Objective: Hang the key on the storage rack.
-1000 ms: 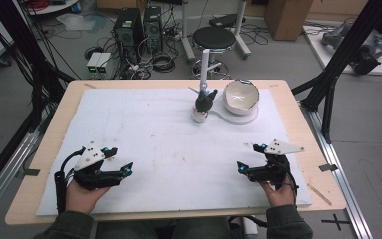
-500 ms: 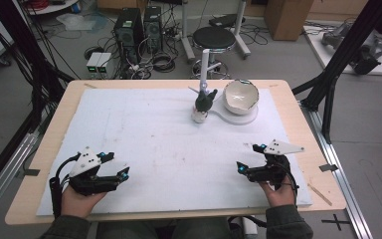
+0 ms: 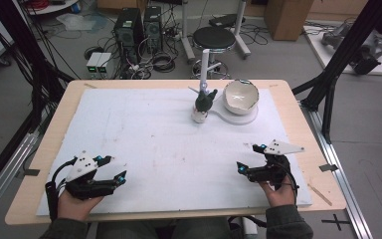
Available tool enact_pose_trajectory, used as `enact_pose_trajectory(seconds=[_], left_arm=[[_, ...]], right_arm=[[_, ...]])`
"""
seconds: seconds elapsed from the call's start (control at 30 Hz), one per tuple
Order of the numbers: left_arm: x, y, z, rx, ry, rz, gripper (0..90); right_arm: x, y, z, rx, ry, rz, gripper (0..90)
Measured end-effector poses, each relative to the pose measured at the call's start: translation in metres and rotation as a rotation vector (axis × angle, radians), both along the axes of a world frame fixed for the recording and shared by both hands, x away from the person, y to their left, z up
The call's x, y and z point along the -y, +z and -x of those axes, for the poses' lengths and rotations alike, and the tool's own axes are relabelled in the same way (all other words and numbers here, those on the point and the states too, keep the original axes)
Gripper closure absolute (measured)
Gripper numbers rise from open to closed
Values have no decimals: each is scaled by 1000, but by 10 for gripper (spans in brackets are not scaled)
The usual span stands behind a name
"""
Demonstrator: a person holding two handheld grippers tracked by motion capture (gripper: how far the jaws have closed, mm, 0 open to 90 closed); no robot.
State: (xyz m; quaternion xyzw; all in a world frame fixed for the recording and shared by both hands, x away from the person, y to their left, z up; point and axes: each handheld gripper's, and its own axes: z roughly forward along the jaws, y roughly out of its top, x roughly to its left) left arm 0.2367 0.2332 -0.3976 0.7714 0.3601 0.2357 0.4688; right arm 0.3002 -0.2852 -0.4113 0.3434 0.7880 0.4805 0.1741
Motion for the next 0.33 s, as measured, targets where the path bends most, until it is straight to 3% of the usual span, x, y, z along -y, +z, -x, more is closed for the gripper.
enact_pose_trajectory(seconds=[0.33], left_arm=[[-2,-2,3,2,-2,-2,265]], right_arm=[[0,0,-1,0,3,3,88]])
